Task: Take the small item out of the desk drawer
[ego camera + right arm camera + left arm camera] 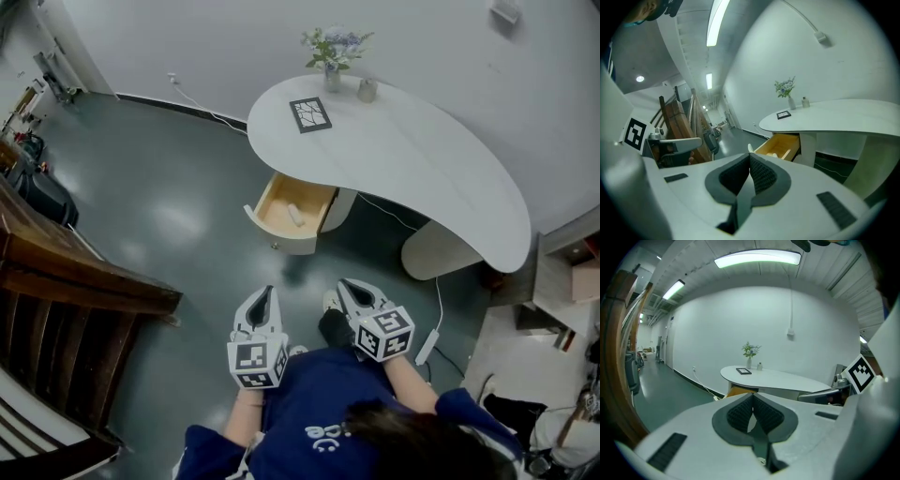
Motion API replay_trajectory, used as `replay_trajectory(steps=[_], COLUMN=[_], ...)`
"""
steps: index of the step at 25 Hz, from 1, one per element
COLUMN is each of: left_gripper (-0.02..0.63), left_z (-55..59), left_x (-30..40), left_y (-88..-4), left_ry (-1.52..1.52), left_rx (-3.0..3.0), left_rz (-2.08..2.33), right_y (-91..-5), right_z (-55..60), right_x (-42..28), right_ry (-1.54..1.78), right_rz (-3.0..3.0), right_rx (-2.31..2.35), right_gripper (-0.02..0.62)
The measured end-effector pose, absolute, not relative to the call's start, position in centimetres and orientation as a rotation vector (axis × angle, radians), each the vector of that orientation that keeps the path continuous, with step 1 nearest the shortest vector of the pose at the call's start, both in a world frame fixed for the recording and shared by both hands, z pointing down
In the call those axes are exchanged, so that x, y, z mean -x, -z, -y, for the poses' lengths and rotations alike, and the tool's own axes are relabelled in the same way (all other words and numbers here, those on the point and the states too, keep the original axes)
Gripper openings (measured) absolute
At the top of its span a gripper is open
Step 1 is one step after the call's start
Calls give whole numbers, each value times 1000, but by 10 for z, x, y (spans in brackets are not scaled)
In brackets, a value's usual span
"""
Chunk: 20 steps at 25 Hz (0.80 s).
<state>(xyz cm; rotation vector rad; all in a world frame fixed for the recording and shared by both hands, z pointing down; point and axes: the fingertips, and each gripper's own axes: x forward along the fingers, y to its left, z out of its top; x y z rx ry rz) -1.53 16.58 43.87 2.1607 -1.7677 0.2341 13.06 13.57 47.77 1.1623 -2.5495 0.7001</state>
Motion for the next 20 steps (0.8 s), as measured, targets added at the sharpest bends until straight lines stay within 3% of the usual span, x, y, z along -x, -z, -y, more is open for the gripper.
replay_trajectory(steps=[20], left_gripper=[5], left_z=[-22], left_x=[-11], left_y=[-442], left_ry=[-242], left_rx=[-1974], left_rz=[1920], right_y=[-491], right_z=[35], right_x=[-129], right_ry=[-733], right_rz=[2589], right_rx=[-835], right_gripper=[8])
